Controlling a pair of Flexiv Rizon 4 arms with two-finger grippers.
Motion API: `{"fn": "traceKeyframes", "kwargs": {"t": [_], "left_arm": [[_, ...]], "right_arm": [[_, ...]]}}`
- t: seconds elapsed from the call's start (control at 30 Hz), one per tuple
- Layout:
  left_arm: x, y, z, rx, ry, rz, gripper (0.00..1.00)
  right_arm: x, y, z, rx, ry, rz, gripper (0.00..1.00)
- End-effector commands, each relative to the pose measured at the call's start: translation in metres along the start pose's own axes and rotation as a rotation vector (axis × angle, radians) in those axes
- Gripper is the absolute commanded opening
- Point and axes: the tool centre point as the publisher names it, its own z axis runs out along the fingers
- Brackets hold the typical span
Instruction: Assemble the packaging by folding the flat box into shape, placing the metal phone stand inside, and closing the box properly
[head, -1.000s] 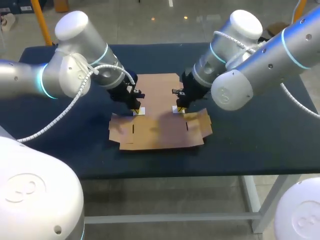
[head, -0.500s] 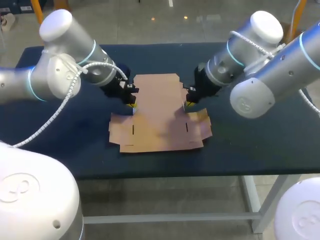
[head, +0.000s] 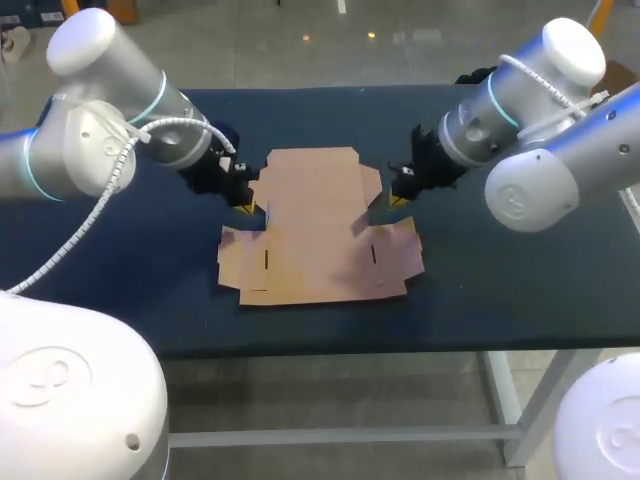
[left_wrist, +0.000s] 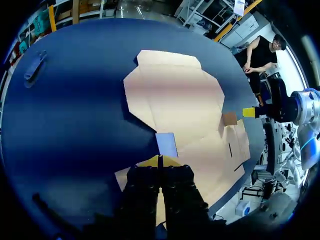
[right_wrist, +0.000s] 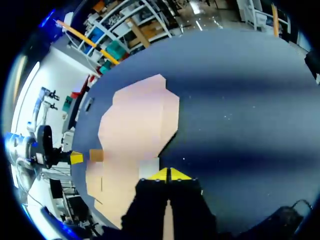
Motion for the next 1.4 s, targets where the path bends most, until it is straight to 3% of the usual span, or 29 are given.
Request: {"fn": "traceKeyframes", "kwargs": {"t": [0.03,0.3,0.63,1.1,1.4], "left_arm": [[0.004,0.018,-0.023,0.012,-0.014,-0.009,0.00],[0.012,0.043,-0.038,0.028,-0.024,-0.065,0.00],[0.024,0.093,-0.053,0.060,0.010,-0.104,0.00],[0.043,0.147,-0.039,0.060,0.041,-0.145,0.00],[0.042,0.168,-0.036,0.060,0.083,-0.179,0.00]], "right_arm": [[-0.006,-0.004,-0.026,0.078,0.038,-0.004,0.00],[-0.016,-0.024,-0.051,0.083,0.046,0.004,0.00],[-0.022,-0.069,-0.077,0.106,0.076,0.005,0.00],[-0.040,-0.130,-0.088,0.124,0.115,0.022,0.00],[-0.046,-0.167,-0.091,0.103,0.069,0.112,0.00]]}}
